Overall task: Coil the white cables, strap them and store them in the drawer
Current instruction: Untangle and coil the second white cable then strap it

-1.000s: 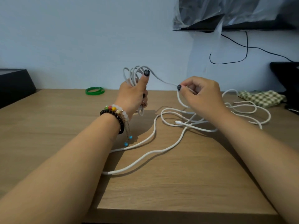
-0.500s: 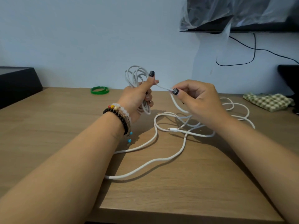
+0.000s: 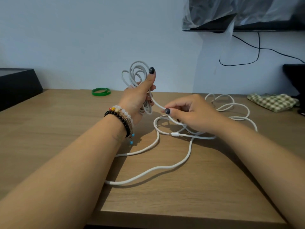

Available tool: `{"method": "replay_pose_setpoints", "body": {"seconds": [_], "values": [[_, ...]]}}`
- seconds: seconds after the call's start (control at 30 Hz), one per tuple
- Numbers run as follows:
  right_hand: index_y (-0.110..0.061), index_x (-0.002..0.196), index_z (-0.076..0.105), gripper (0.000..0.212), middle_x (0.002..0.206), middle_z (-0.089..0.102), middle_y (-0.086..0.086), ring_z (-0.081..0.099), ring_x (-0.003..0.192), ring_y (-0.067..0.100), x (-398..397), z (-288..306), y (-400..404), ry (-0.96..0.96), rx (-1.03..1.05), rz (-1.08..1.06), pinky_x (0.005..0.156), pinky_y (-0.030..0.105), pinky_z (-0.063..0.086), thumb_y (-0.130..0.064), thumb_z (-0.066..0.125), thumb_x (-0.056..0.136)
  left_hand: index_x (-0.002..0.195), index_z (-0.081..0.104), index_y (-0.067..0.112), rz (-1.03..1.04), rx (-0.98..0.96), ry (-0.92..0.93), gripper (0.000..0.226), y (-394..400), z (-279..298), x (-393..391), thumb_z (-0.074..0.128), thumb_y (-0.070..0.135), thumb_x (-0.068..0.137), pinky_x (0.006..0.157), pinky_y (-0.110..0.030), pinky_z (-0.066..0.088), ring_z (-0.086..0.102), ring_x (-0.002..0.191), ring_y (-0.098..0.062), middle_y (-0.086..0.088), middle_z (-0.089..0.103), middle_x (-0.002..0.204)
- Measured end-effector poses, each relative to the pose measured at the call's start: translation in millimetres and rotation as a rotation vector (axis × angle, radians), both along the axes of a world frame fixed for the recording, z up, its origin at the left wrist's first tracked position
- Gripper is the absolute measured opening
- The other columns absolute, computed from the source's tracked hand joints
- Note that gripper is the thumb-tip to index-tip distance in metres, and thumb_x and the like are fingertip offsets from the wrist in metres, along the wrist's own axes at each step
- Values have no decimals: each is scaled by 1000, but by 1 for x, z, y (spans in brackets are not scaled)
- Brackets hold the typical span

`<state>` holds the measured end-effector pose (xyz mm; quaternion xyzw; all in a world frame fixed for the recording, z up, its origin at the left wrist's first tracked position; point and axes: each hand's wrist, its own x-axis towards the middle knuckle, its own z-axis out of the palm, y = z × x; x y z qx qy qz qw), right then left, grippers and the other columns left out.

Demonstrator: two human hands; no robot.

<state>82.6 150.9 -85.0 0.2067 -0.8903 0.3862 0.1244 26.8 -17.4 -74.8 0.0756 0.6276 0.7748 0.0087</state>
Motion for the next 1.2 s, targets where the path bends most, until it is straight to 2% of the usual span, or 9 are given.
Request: {"method": "replay_pose_setpoints", "body": {"seconds": [0.17,0.3,0.43,0.53,0.77,0.9,0.93,1.07,1.2], "values": [[-26,101,75,21,82,75,2,62,77,30,1,1,-1,-57,-14,16,62,27,48,-13,63,91,69,53,17,-57,111,3,38,0,0,-1,74,47,79,56,-23,37,41,48,-8,4,47,61],[-31,100,75,19,80,75,2,62,77,35,1,0,-1,-73,19,34,64,35,47,-18,64,91,71,50,19,-148,167,-26,28,2,0,1,70,30,87,53,-21,37,40,51,-6,5,49,65],[-27,103,75,18,76,73,6,51,60,17,2,1,0,-104,18,30,57,23,39,-20,63,92,52,45,19,-184,273,-82,43,2,1,2,61,22,91,46,-19,37,39,45,-6,3,48,61],[-27,104,75,19,78,71,11,48,59,11,1,1,0,-119,35,19,54,21,37,-20,61,94,44,37,18,-199,360,-144,52,-1,2,1,55,23,92,45,-19,37,38,43,-7,0,46,59],[-25,103,75,20,83,72,12,52,64,11,1,0,0,-111,23,10,59,20,40,-19,59,94,62,41,16,-240,484,-160,49,4,3,1,41,45,100,49,-21,41,44,45,-11,-1,50,59],[-8,99,75,22,83,67,21,48,63,12,1,0,2,-116,66,14,58,19,37,-20,57,95,67,45,16,-209,463,-118,48,6,2,1,42,52,98,52,-21,49,55,48,-8,3,53,54],[-6,99,74,23,81,66,20,47,61,10,0,0,2,-116,82,7,56,18,36,-21,56,95,67,45,16,-199,454,-101,47,6,2,1,43,52,97,51,-21,48,55,46,-7,4,50,51],[-22,97,75,15,77,69,-3,57,66,4,-2,-1,1,-100,134,-57,61,21,44,-21,61,93,66,41,18,-207,543,-66,46,2,6,0,42,51,98,42,-18,39,39,35,-4,8,35,44],[-21,96,76,14,83,72,0,65,78,17,-7,-2,6,-55,157,-128,71,32,52,-19,63,91,65,35,21,-225,553,-74,44,-5,14,-1,48,48,96,36,-17,28,26,32,-4,10,26,42]]}}
